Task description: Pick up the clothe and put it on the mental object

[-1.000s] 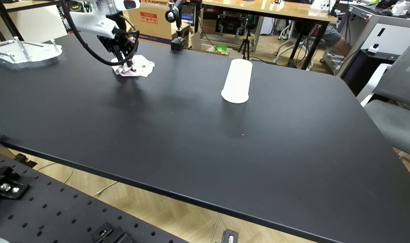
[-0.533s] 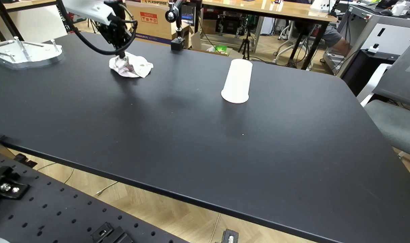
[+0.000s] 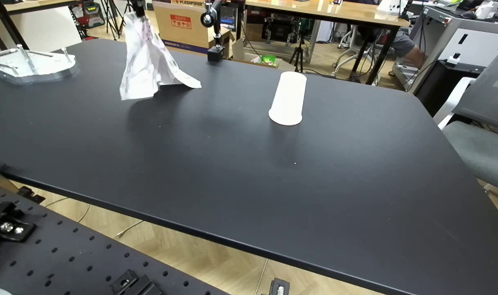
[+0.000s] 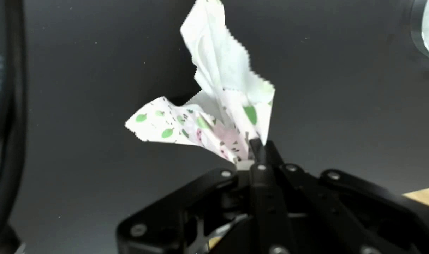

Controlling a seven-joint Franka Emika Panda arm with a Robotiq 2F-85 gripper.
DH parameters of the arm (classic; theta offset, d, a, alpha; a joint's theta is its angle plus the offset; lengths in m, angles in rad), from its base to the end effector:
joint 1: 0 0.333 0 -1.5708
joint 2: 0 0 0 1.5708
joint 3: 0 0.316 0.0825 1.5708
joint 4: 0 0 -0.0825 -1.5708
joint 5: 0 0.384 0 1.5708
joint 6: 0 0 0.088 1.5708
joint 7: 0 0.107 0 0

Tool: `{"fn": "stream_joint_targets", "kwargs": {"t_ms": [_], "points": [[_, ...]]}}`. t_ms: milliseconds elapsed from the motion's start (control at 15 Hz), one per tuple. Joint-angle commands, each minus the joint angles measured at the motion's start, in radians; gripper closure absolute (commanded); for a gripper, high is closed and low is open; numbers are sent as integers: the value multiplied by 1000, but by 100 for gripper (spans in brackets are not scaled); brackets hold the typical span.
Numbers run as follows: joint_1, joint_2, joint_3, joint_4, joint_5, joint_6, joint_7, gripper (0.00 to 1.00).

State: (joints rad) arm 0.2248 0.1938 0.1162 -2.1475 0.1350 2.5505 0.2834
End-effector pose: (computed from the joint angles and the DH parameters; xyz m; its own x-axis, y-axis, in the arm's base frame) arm 0.5505 0.1921 0.3332 0.9851 -0.0643 0.1597 -0.0366 -0.9847 -0.1703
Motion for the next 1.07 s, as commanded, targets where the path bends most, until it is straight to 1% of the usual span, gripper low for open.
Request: {"fn": "stream_joint_targets", "kwargs": {"t_ms": [0, 133, 267, 533, 667, 800, 1000], "points": [[-17, -175, -12, -16, -63, -108, 71, 100], [-34, -263, -13, -7, -136, -148, 119, 100], [-61, -355, 1, 8, -220, -188, 186, 100], [-150, -489, 32, 44, -338, -253, 280, 100], [-202, -533, 38, 53, -363, -273, 307, 100], [-251, -558, 34, 49, -364, -278, 324, 100], [-297, -554, 22, 21, -342, -275, 316, 100]]}}
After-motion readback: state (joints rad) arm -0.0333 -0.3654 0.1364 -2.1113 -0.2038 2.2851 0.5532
